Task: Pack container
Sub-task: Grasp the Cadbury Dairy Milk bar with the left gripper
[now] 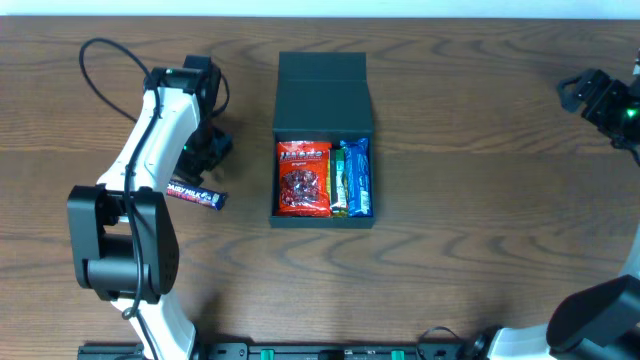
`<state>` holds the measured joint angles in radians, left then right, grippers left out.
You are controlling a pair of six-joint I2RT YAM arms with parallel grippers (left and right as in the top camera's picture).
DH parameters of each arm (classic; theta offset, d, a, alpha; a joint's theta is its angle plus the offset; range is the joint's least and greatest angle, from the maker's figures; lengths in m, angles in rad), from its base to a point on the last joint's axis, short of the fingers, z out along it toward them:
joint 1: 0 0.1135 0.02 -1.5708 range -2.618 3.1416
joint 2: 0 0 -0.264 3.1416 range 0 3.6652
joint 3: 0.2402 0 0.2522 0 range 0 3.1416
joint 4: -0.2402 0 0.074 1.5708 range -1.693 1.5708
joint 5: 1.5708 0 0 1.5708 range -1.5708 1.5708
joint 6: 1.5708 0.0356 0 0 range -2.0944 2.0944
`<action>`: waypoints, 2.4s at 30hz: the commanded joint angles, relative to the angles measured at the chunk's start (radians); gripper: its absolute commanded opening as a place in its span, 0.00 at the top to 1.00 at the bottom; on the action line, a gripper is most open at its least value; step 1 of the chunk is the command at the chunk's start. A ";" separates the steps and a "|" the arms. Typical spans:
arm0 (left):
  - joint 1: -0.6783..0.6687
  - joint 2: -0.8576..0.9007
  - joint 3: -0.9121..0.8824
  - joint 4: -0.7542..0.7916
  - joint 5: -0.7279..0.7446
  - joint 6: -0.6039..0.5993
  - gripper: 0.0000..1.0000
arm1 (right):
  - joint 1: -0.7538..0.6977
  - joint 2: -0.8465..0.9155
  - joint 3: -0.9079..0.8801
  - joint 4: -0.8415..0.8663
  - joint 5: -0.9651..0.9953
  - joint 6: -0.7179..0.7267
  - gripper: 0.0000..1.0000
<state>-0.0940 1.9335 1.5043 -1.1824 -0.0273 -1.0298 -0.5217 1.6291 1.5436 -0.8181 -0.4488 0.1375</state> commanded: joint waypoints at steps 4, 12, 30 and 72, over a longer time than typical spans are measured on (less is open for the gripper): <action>0.022 -0.053 -0.096 0.026 0.010 -0.030 0.38 | -0.008 0.006 0.012 0.007 0.004 -0.023 0.01; 0.057 -0.066 -0.220 0.145 0.024 0.002 0.37 | -0.008 0.006 0.012 0.009 0.004 -0.023 0.01; 0.118 -0.065 -0.327 0.315 0.033 0.066 0.36 | -0.008 0.006 0.012 -0.005 0.003 -0.022 0.01; 0.123 -0.040 -0.377 0.462 0.032 0.204 0.34 | -0.008 0.006 0.012 -0.043 0.003 -0.023 0.01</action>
<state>0.0200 1.8812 1.1450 -0.7170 0.0193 -0.8364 -0.5217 1.6295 1.5436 -0.8562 -0.4484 0.1249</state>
